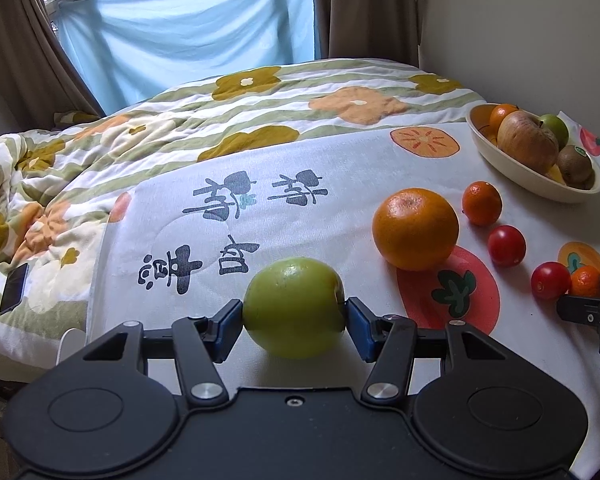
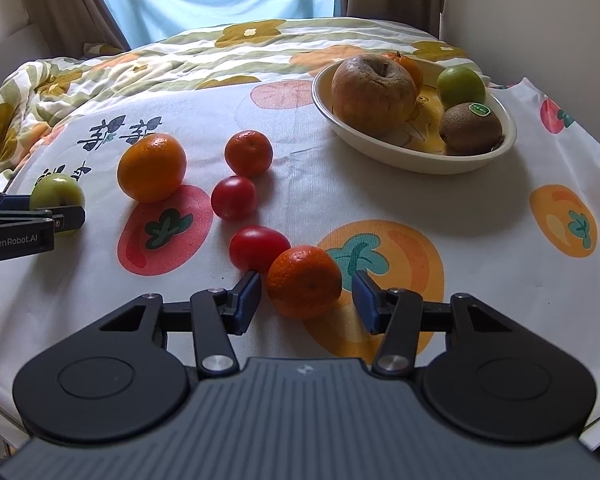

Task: Organize fruits
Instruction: 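Close the right gripper on the small mandarin, then carry the green apple in the left gripper and mandarin in the right gripper to the bowl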

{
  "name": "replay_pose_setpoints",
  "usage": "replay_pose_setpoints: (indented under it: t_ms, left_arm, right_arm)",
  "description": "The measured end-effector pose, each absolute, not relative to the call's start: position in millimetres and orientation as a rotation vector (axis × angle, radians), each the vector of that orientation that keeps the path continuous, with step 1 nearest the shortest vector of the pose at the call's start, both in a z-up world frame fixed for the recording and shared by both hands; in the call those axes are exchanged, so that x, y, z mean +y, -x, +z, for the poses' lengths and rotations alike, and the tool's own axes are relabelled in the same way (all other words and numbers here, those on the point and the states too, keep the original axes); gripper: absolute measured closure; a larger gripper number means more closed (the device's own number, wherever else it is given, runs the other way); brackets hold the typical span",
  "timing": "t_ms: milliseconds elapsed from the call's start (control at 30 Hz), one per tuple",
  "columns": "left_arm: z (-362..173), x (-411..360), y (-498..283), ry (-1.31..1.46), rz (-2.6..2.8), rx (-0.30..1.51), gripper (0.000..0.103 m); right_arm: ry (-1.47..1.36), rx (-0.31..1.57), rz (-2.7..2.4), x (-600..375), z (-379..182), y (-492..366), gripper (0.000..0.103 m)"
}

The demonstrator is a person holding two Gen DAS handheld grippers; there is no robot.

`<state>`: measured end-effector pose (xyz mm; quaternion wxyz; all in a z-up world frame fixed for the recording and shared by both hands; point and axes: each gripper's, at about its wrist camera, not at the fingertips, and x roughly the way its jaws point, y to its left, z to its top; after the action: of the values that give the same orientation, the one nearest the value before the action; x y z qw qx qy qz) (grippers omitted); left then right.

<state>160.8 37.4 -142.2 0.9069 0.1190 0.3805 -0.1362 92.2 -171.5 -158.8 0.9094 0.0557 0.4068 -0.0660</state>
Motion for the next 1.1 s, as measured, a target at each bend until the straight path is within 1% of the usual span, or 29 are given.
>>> replay_pose_setpoints:
  t_ms: [67,100,367,633,1100]
  left_arm:
    - [-142.1,36.8,-158.3,-0.247,-0.281,0.786,0.043]
    - [-141.8,36.2,-157.9,-0.246,-0.280,0.788,0.043]
    - [-132.5,30.6,-144.3,-0.244,-0.265,0.769,0.043]
    - [-112.9,10.9,-124.4,-0.237,-0.261,0.754,0.043]
    - [-71.0,-66.0,-91.8,-0.218,-0.281,0.727,0.043]
  right_arm:
    - [-0.117,0.841,-0.126,-171.8,-158.8,-92.3,0.048]
    - [-0.115,0.842,-0.124,-171.5,-158.9,-92.1,0.048]
    - [-0.115,0.829,-0.097,-176.1,-154.6,-86.0,0.050]
    - [-0.121,0.808,-0.071,-191.1,-137.0,-77.0,0.050]
    - [-0.097,0.760,-0.029,-253.7,-91.5,-61.4,0.050]
